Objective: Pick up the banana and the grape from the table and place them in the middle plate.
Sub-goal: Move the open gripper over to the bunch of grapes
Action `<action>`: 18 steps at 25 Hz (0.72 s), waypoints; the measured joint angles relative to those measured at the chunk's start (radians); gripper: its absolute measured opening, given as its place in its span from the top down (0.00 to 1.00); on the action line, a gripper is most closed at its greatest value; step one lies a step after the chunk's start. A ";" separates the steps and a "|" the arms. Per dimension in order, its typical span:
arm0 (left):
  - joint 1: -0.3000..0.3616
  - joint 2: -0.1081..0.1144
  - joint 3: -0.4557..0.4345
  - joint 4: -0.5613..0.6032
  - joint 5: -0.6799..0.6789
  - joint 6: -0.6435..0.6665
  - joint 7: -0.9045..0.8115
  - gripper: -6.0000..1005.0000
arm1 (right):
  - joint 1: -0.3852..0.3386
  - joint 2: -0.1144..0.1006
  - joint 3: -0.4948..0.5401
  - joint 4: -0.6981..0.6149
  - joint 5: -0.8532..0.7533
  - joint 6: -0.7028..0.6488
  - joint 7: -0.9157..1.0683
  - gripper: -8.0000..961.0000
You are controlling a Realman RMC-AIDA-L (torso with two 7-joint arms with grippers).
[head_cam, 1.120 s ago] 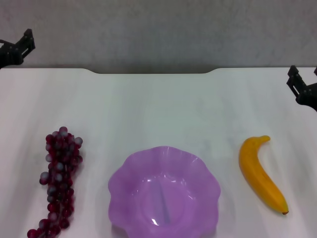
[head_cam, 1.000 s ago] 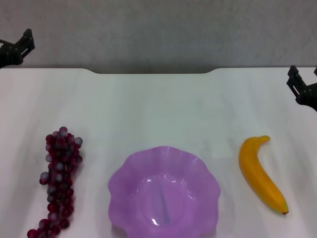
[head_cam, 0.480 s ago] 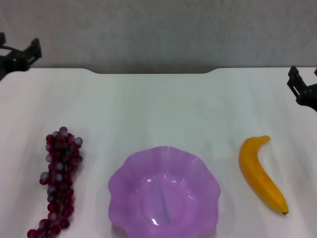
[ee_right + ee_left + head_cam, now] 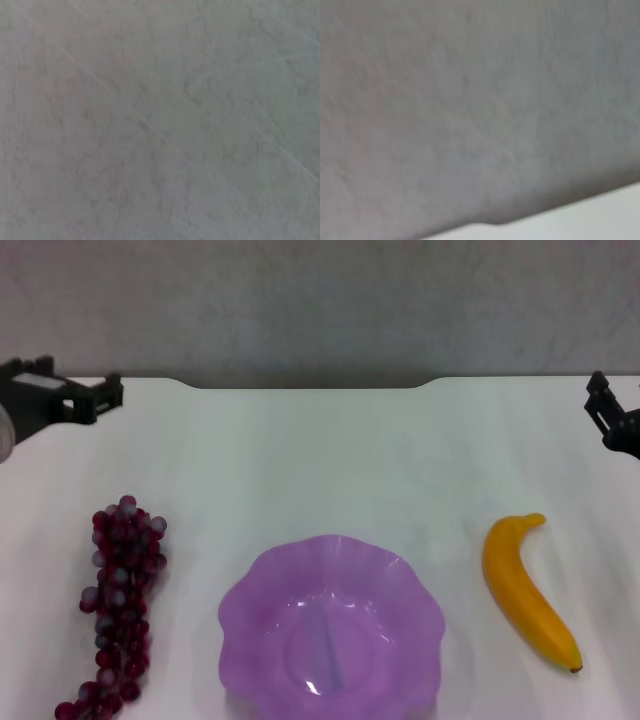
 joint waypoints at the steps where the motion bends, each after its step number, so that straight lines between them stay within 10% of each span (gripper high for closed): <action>1: -0.019 -0.001 -0.012 -0.005 -0.003 -0.058 -0.007 0.21 | -0.001 0.000 0.000 -0.002 0.000 0.000 0.000 0.31; 18: -0.277 0.003 -0.100 0.286 0.081 -0.412 -0.146 0.21 | -0.002 0.000 0.002 -0.007 0.001 -0.010 0.000 0.31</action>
